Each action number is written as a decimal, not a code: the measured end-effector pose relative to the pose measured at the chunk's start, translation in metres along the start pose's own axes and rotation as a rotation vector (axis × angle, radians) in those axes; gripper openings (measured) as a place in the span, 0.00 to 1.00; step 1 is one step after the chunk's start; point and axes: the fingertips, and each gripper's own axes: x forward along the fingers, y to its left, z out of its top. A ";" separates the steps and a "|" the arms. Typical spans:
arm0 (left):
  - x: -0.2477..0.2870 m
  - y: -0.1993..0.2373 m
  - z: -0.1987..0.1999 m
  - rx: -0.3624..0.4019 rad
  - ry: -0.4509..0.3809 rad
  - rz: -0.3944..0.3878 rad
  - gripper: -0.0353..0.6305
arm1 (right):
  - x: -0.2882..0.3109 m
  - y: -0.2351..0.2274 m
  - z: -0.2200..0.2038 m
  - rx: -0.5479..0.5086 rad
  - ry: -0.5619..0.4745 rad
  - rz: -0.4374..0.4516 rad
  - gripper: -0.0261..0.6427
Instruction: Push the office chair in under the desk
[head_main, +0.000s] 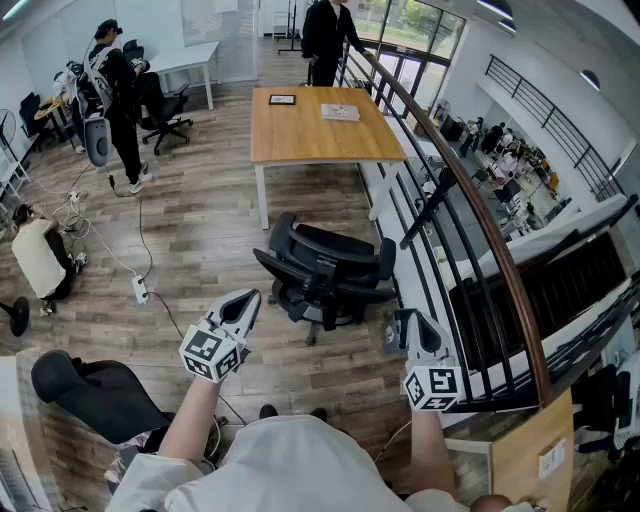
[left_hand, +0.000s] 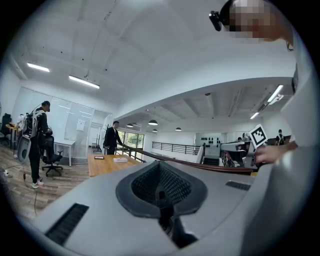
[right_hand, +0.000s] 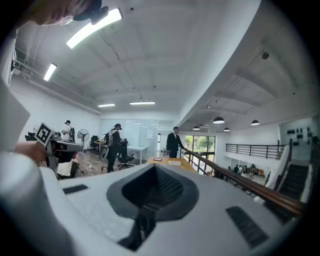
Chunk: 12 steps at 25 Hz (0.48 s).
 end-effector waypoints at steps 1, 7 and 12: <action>0.000 0.000 0.000 -0.001 0.000 -0.001 0.04 | 0.000 0.000 0.000 -0.001 0.001 0.000 0.04; 0.001 0.003 -0.001 -0.006 0.000 -0.003 0.04 | 0.002 0.002 0.000 0.001 0.003 -0.005 0.04; 0.001 0.002 -0.003 -0.003 0.003 -0.006 0.04 | 0.002 0.002 0.000 -0.001 0.002 -0.002 0.04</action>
